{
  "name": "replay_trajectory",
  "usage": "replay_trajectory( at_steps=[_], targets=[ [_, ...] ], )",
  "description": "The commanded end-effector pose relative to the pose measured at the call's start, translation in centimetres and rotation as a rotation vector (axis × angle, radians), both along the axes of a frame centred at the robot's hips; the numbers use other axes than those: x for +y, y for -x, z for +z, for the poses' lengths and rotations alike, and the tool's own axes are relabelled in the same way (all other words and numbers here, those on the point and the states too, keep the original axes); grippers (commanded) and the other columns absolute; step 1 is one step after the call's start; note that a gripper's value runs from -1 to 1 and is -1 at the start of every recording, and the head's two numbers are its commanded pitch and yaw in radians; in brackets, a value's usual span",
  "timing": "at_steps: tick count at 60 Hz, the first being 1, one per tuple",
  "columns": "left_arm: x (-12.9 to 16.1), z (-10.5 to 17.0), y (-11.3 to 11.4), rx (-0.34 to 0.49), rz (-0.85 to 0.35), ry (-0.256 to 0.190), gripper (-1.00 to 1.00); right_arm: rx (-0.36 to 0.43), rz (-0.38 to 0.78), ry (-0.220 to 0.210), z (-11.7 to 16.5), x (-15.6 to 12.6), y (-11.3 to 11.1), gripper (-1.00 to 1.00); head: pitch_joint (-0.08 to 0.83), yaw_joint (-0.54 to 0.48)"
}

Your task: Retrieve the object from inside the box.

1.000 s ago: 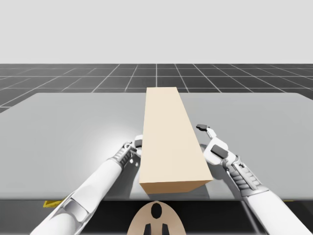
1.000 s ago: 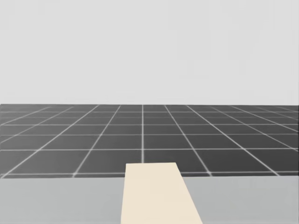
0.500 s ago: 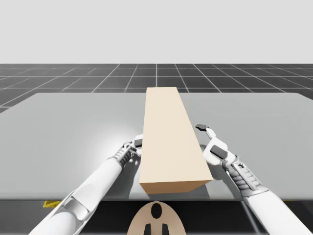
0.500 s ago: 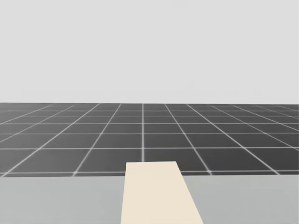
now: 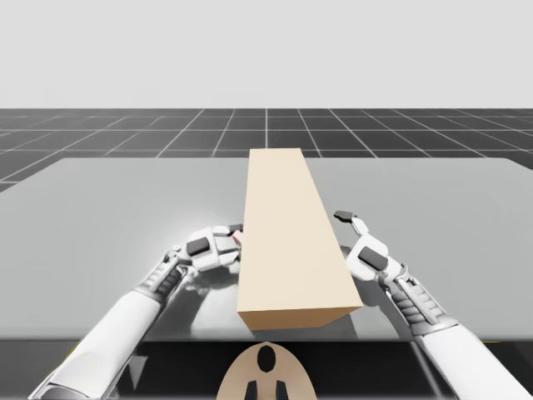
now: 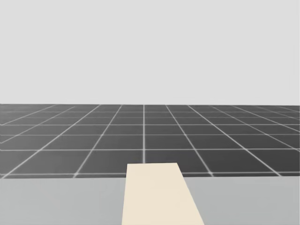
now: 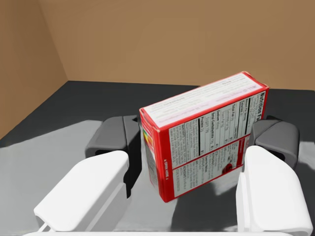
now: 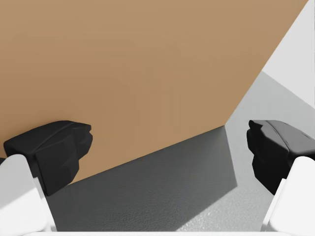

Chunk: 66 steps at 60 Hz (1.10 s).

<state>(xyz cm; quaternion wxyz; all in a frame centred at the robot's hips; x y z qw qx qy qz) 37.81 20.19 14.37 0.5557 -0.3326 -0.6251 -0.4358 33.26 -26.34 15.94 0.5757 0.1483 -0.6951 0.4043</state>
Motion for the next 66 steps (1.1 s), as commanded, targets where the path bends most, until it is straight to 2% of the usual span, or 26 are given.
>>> replay_trajectory(
  at_steps=[1, 13, 21, 35, 46, 55, 60, 66],
  targets=[
    [5.3, 1.5, 2.0, -0.062, 0.107, 0.026, 1.0, 0.007, 0.013, -0.004, -0.2, 0.4, 0.1, -1.0, 0.008, -0.03],
    [10.8, 1.5, 5.2, -0.101, 0.227, 0.034, 1.0, 0.006, 0.005, -0.008, -0.2, 0.2, 0.0, -1.0, 0.0, -0.02],
    [14.9, 1.7, 7.4, -0.12, 0.317, 0.056, 1.0, 0.006, -0.001, -0.012, -0.1, 0.1, -0.1, -1.0, -0.004, -0.02],
    [18.3, 3.6, 9.4, -0.174, 0.397, 0.072, 1.0, 0.006, -0.01, -0.02, 0.0, -0.1, -0.2, -1.0, -0.011, -0.01],
    [19.4, 8.5, 8.9, -0.27, 0.432, 0.079, 1.0, 0.004, -0.014, -0.023, 0.1, -0.3, -0.2, -1.0, -0.015, -0.02],
    [19.5, 12.2, 8.0, -0.339, 0.458, 0.058, 1.0, 0.002, -0.019, -0.026, 0.1, -0.4, -0.3, -1.0, -0.02, -0.02],
    [19.6, 15.2, 7.5, -0.387, 0.469, 0.064, 1.0, 0.002, -0.021, -0.027, 0.2, -0.5, -0.3, -1.0, -0.021, -0.02],
    [19.2, 18.8, 7.3, -0.449, 0.474, 0.05, 1.0, 0.002, -0.026, -0.031, 0.2, -0.6, -0.4, -1.0, -0.021, -0.02]
  ],
)
